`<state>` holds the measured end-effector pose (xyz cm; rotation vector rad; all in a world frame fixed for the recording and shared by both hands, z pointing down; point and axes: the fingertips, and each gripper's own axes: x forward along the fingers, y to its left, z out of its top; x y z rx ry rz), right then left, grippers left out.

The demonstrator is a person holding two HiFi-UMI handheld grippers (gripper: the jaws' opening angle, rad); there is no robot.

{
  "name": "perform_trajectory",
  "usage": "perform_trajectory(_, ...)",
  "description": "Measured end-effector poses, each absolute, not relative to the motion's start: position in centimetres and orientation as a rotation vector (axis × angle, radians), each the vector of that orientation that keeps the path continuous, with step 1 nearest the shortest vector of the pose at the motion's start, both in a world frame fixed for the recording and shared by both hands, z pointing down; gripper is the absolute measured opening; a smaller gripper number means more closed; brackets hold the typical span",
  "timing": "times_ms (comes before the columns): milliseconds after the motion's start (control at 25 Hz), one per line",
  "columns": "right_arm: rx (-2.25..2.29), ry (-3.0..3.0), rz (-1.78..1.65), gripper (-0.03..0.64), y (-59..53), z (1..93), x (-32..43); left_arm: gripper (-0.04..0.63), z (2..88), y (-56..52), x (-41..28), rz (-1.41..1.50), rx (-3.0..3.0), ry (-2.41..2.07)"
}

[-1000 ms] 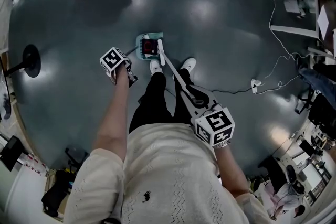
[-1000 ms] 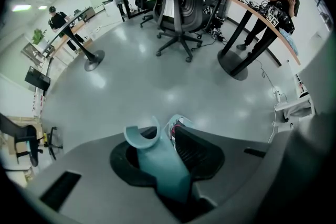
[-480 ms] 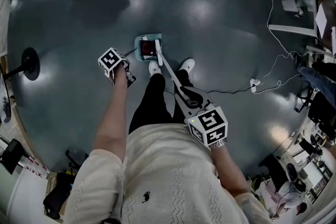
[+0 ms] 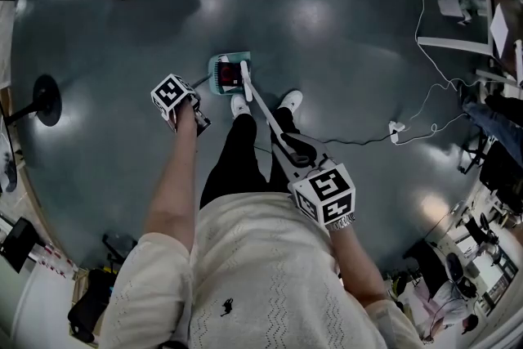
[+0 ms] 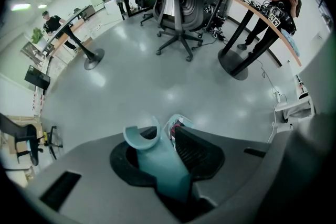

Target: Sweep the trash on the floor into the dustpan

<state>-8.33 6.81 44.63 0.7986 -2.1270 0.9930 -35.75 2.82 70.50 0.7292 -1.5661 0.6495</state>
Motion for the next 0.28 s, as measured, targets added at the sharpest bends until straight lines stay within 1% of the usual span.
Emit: perform_trajectory(280, 0.802, -2.124, 1.005, 0.084, 7.33, 44.85, -8.31, 0.095, 71.25, 3.41, -35.11, 0.591, 0.717, -1.541)
